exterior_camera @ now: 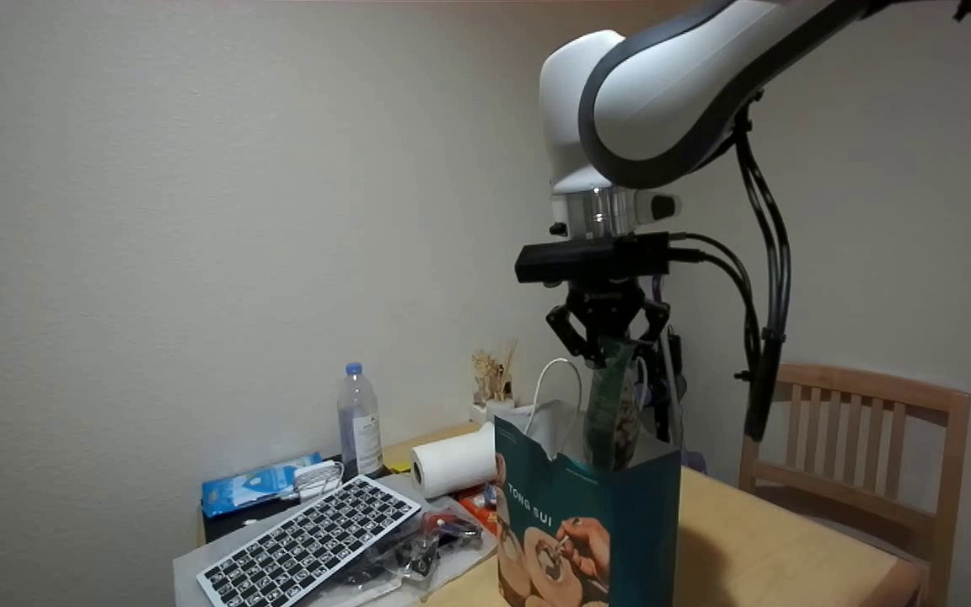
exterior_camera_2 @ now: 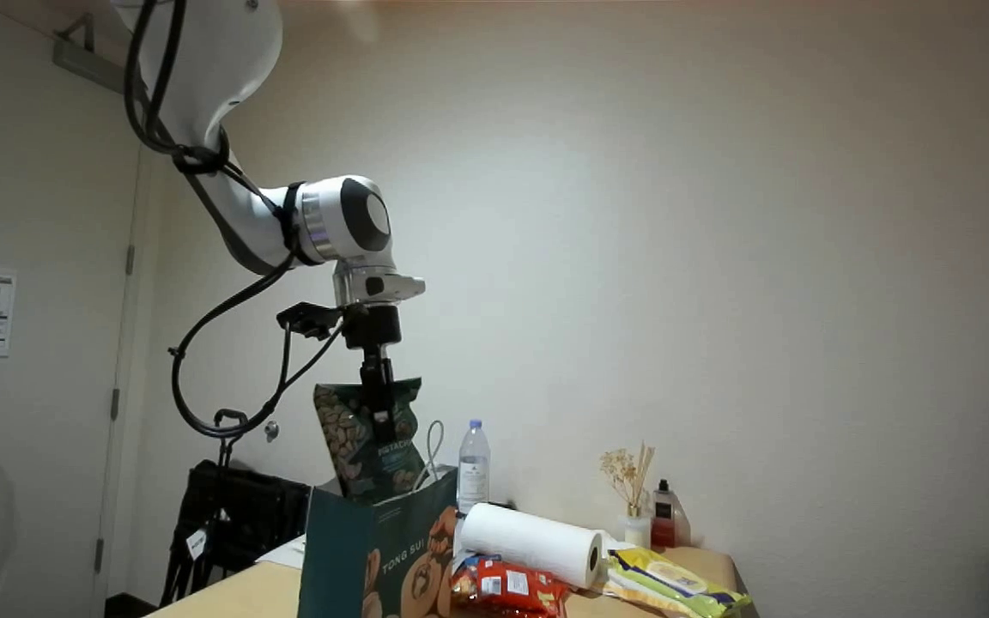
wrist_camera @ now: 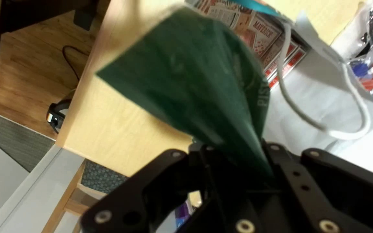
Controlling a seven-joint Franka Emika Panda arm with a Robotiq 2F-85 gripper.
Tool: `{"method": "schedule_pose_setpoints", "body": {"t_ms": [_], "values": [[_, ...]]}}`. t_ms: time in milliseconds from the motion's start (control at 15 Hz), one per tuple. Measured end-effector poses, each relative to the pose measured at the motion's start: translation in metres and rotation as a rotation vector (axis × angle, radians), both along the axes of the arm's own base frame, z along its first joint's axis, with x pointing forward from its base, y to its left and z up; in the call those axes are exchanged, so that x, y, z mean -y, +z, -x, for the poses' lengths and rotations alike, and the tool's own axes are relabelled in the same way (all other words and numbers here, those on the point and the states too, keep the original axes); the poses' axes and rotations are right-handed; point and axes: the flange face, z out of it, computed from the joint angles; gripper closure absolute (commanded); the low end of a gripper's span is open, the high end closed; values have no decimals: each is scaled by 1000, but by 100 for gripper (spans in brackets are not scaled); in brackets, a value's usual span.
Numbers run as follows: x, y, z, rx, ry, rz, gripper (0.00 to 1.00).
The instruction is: Put the green packet in the bag
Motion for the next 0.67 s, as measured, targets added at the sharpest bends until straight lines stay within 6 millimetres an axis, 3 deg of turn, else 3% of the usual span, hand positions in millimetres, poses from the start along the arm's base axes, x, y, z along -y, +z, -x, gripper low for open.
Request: {"method": "schedule_pose_setpoints", "body": {"t_ms": [200,267,400,667], "values": [[-16,-1,4,-19,62,-28,94],[-19,-2,5,-24,77,-32,51],[-24,-5,5,-32,98,-31,45],[-25,-6,5,-41,137,-30,20]]}}
